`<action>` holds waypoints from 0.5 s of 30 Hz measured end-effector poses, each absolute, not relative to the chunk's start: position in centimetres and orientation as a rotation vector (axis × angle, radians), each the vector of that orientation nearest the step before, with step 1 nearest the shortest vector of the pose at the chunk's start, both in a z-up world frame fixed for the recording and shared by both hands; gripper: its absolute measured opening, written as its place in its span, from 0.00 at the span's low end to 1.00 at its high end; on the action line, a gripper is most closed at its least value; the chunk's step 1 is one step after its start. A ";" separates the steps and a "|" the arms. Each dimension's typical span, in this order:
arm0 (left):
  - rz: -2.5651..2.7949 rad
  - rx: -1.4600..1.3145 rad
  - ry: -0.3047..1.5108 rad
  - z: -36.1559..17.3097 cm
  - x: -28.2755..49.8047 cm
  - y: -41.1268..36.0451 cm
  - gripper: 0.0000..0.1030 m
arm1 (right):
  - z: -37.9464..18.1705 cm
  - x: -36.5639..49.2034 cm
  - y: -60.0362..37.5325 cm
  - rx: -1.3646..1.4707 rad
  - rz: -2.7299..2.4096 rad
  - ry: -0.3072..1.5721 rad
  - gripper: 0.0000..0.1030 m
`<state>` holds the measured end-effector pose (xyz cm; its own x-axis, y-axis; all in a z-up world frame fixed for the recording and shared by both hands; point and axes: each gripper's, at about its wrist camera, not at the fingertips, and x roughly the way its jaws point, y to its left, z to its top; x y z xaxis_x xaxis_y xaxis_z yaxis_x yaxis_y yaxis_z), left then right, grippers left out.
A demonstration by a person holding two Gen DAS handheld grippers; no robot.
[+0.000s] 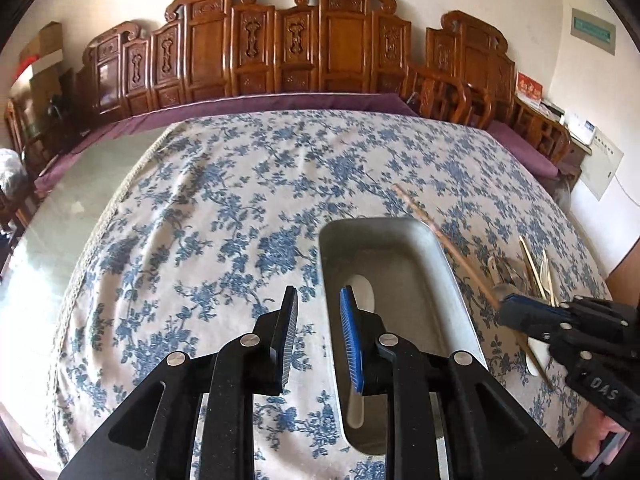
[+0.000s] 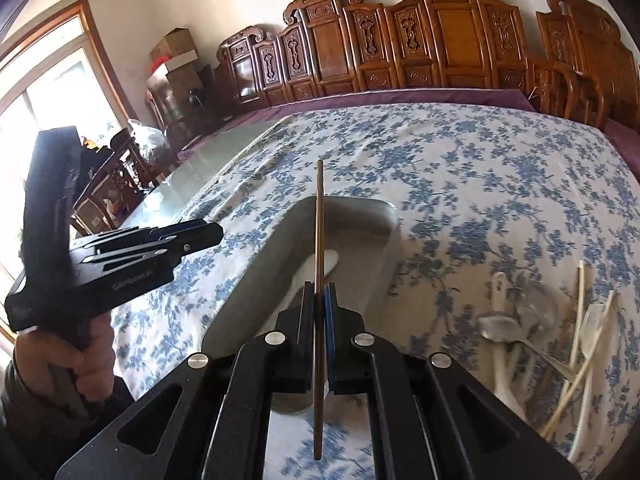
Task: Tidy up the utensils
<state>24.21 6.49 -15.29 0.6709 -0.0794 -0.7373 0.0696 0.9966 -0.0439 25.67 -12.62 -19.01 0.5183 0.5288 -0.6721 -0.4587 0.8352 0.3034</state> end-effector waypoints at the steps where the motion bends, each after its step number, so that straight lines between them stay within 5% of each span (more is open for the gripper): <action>1: -0.081 -0.014 0.830 -15.2 24.2 6.7 0.20 | -19.1 25.8 -12.2 0.093 0.594 0.841 0.06; 15: -0.061 -0.014 0.838 -15.7 24.2 7.6 0.20 | -22.8 27.7 -8.8 0.093 0.573 0.934 0.06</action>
<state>24.23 7.55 -15.65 0.6672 -0.0593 -0.7425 0.0483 0.9982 -0.0363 27.72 -8.77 -22.78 0.4573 0.5039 -0.7328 -0.4252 0.8476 0.3175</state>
